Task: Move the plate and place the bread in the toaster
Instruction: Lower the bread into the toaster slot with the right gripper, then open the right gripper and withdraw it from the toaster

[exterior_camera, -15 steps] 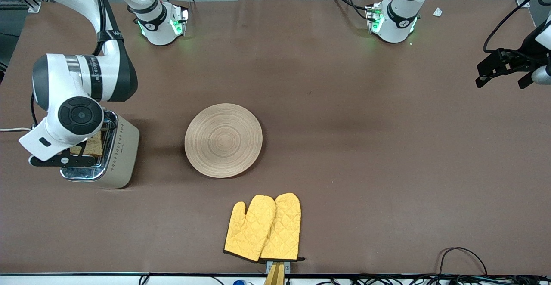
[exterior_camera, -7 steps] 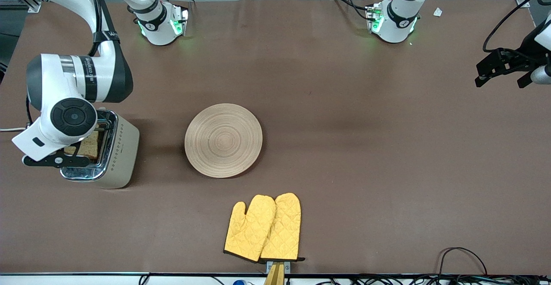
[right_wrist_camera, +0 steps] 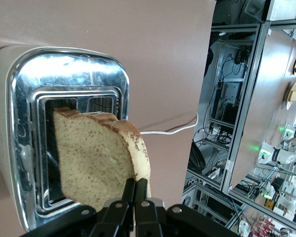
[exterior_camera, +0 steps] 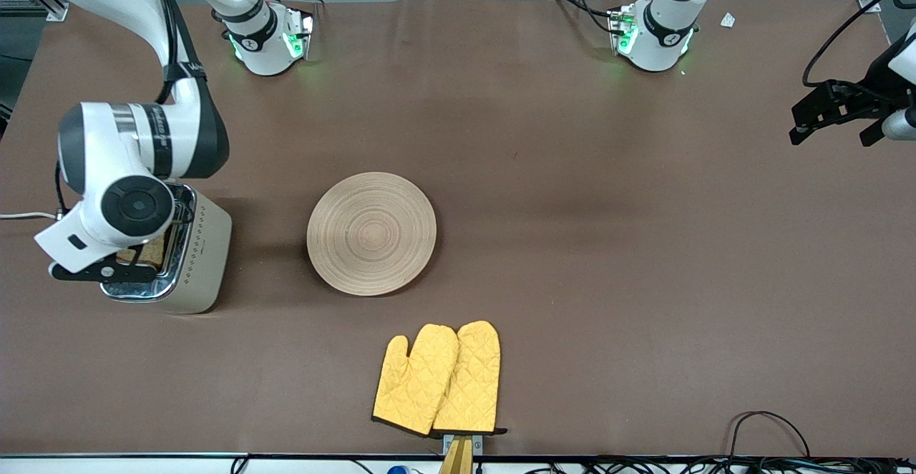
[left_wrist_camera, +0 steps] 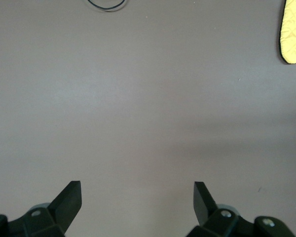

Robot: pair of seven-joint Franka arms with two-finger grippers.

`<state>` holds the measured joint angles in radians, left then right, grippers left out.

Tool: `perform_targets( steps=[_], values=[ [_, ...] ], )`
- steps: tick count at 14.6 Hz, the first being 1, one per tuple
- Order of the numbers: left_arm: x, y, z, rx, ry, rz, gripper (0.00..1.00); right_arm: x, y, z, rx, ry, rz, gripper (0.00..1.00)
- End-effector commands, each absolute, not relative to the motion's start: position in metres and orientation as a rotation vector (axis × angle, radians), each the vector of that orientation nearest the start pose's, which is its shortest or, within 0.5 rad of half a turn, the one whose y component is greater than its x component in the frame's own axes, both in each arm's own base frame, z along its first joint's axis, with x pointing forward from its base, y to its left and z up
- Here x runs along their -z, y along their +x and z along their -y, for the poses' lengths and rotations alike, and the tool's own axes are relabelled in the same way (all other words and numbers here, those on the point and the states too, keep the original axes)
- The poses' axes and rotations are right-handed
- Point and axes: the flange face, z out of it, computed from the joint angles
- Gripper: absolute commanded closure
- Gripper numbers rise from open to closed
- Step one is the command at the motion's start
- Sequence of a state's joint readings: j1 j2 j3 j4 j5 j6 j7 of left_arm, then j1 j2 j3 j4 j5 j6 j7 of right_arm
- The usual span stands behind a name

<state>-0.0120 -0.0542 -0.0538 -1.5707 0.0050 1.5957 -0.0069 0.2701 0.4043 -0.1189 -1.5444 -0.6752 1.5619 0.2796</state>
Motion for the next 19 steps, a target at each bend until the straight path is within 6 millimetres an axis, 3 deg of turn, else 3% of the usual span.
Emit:
perform_targets(
  steps=[1,5,6,7,8,9,10,11,16,19],
  values=[
    [-0.661,0.535,0.038,0.12,-3.146,-0.068,0.0,-0.403,0.643,-0.044,0.249,2.331,0.042,1.0],
    [-0.661,0.535,0.039,0.12,-3.146,-0.07,0.0,-0.385,0.657,-0.046,0.221,2.347,0.022,0.99],
    [-0.661,0.535,0.039,0.12,-3.145,-0.07,0.0,-0.378,0.659,-0.047,0.21,2.372,0.018,0.92],
    [-0.661,0.536,0.039,0.125,-3.145,-0.07,0.0,-0.364,0.662,-0.049,0.221,2.397,0.012,0.8],
    [-0.661,0.536,0.037,0.123,-3.145,-0.063,0.0,-0.354,0.663,-0.05,0.233,2.403,0.007,0.59],
    [-0.661,0.536,0.037,0.123,-3.147,-0.061,0.0,-0.357,0.664,-0.046,0.233,2.409,0.018,0.33],
    [-0.66,0.536,0.038,0.12,-3.145,-0.056,0.0,-0.372,0.669,-0.051,0.212,2.439,0.034,0.11],
    [-0.66,0.536,0.038,0.12,-3.141,-0.058,0.0,-0.391,0.671,-0.059,0.202,2.489,0.065,0.02],
    [-0.66,0.536,0.038,0.12,-3.139,-0.06,0.0,-0.501,0.651,-0.077,0.284,2.59,0.218,0.0],
    [-0.661,0.535,0.039,0.121,-3.134,-0.065,0.0,-0.56,0.631,-0.071,0.226,2.718,0.153,0.0]
  ],
)
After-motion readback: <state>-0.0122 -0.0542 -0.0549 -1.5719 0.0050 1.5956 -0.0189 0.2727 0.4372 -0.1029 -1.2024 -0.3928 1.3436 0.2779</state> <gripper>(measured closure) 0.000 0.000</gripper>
